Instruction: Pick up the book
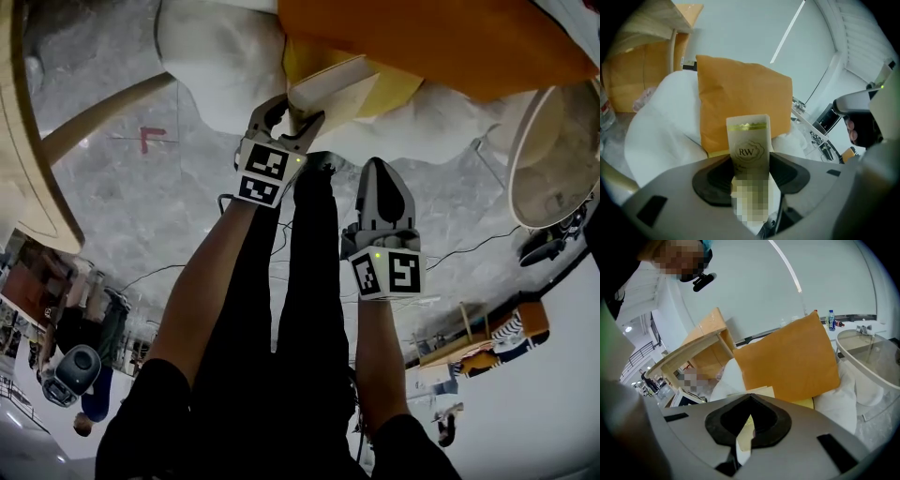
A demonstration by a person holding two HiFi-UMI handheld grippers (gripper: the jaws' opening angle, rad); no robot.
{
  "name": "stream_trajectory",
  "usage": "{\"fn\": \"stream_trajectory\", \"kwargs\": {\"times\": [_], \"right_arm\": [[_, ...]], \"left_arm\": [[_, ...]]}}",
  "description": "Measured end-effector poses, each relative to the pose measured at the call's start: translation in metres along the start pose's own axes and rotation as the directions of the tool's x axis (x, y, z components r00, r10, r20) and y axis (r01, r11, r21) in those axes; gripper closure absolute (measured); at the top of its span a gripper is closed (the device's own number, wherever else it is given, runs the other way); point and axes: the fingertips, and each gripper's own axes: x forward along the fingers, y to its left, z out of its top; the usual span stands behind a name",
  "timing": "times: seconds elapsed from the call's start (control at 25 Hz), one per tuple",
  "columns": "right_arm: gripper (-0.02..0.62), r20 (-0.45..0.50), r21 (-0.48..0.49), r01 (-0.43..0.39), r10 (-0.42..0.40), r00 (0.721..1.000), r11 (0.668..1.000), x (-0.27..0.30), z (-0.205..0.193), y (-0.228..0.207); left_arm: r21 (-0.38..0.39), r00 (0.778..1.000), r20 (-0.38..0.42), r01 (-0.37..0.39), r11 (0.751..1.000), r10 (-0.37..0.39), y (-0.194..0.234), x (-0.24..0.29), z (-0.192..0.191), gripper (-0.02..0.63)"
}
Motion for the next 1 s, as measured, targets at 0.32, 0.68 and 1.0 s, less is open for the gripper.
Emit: {"fn": "stream_trajectory", "kwargs": {"times": [0.32, 0.68, 1.0], "right_arm": [[0.594, 0.015, -0.034, -0.004, 0.004, 1.000, 0.999, -0.029, 0.039, 0.031], [0.594, 0.065, -0.102, -0.039, 0.046, 0.997, 0.994, -0.061, 0.109, 0.074], [0.594, 0.094, -0.150, -0.046, 0.060, 0.994, 0.988, -0.111, 0.159, 0.104]], "left_arm": [[-0.010, 0.994, 0.093, -0.057, 0.998, 0.058, -0.010, -0.077, 0.066, 0.367], [0.059, 0.979, 0.193, -0.080, 0.995, 0.067, -0.041, -0.166, 0.160, 0.367], [0.058, 0.952, 0.292, -0.111, 0.992, 0.089, -0.072, -0.242, 0.232, 0.368]]}}
